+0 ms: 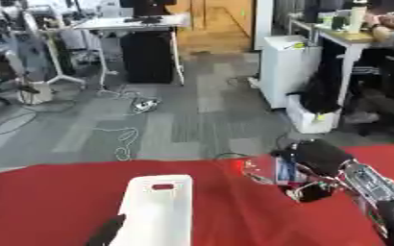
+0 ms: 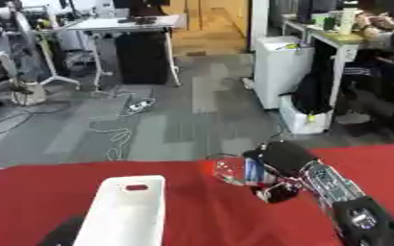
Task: Pick up objects on the table and place them in the box.
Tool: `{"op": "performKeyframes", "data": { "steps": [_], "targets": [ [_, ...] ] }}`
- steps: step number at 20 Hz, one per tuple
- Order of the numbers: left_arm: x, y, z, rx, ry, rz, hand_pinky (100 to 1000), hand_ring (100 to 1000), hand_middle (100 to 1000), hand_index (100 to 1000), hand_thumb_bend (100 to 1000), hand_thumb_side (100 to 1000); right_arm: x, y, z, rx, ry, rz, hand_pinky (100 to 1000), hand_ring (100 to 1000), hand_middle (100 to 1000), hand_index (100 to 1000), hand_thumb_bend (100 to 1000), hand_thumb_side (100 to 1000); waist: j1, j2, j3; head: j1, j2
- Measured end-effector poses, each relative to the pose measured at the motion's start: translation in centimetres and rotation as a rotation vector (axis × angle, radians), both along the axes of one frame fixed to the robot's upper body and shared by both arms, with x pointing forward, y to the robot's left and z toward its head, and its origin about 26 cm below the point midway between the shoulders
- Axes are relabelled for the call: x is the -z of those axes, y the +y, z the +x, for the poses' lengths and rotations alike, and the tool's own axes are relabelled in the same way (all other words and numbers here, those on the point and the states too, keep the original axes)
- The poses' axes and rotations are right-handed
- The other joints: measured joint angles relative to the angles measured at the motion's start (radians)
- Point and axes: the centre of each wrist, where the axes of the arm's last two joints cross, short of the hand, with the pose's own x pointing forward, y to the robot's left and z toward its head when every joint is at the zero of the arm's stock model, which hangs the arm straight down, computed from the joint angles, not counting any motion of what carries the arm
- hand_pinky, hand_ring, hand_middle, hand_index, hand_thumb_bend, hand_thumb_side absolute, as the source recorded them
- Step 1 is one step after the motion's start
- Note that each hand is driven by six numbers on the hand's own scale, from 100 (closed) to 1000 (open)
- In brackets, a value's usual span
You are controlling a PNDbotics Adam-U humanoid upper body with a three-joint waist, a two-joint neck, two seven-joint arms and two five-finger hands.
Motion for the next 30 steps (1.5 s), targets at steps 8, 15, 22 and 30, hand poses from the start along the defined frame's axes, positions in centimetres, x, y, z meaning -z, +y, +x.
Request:
{"op": "performKeyframes", "data": {
  "steps": [8, 15, 22, 30],
  "targets": [
    [0.4, 0.2, 0.1, 0.005, 0.019, 0.016, 1000, 981, 918, 969, 563, 874, -0.6, 2.7, -0.3, -0.056, 0.032, -0.046, 100, 100, 140, 478, 120, 478, -0.024, -0.027, 0.016, 0.016, 0.0],
    [0.8, 0.3, 0.2, 0.014, 0.034, 0.023, 1000, 979, 918, 969, 567, 871, -0.5, 6.9, -0.6, -0.154, 0.251, 0.063, 100, 100, 124, 461, 107, 499, -0.048, -0.052, 0.04, 0.023, 0.009],
    [1.0, 0.4, 0.2, 0.014, 0.042, 0.028, 1000, 979, 918, 969, 569, 868, -1.2, 9.0, -1.1, -0.178, 0.395, 0.073, 100, 100, 136, 466, 118, 499, -0.064, -0.069, 0.051, 0.033, 0.033],
    [1.4, 0.5, 0.1, 0.01, 0.057, 0.029, 1000, 979, 918, 970, 571, 867, -1.6, 11.2, -1.5, -0.203, 0.409, 0.009, 100, 100, 148, 473, 129, 501, -0.072, -0.087, 0.052, 0.056, 0.076]
  ]
}}
